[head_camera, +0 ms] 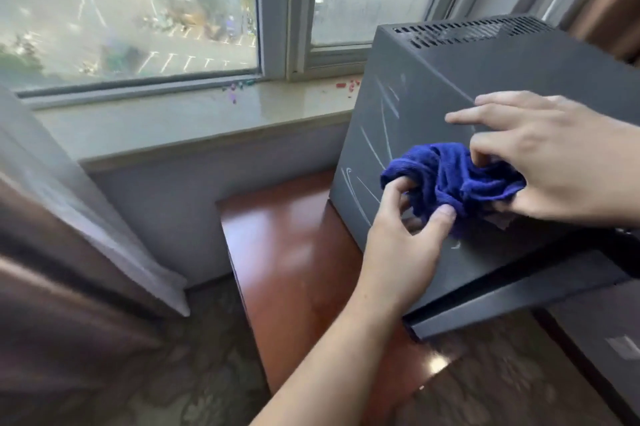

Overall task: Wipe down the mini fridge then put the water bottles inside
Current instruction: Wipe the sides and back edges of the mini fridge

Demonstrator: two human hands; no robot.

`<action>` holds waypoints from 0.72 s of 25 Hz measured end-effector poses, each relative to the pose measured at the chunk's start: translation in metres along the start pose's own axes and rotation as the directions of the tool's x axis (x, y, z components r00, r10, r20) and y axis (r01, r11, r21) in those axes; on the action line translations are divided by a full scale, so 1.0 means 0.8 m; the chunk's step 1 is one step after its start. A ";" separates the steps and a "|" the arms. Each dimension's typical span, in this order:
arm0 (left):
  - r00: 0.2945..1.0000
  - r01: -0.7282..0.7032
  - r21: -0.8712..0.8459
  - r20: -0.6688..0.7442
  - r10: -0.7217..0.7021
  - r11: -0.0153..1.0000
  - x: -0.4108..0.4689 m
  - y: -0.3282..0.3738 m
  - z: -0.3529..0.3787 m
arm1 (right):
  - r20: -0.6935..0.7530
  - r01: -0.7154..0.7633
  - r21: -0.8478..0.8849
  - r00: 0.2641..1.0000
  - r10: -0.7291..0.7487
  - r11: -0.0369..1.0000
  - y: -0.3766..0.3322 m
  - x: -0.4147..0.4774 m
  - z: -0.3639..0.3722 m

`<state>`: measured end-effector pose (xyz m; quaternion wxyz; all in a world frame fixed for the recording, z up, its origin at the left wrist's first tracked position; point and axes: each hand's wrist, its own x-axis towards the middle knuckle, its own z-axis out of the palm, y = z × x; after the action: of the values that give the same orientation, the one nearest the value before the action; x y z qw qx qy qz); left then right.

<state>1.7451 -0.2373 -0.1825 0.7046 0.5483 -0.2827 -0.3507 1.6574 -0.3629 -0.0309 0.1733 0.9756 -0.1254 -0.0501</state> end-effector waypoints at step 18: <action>0.888 -0.214 0.011 -0.415 0.199 0.977 -0.022 -0.015 0.093 | 0.207 0.564 0.178 0.780 -0.591 0.806 0.048 0.045 -0.036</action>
<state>1.6743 -0.2678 -0.1771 0.7911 0.5646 -0.1776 -0.1544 1.6876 -0.3979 0.0075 0.0802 0.9601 0.1563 -0.2176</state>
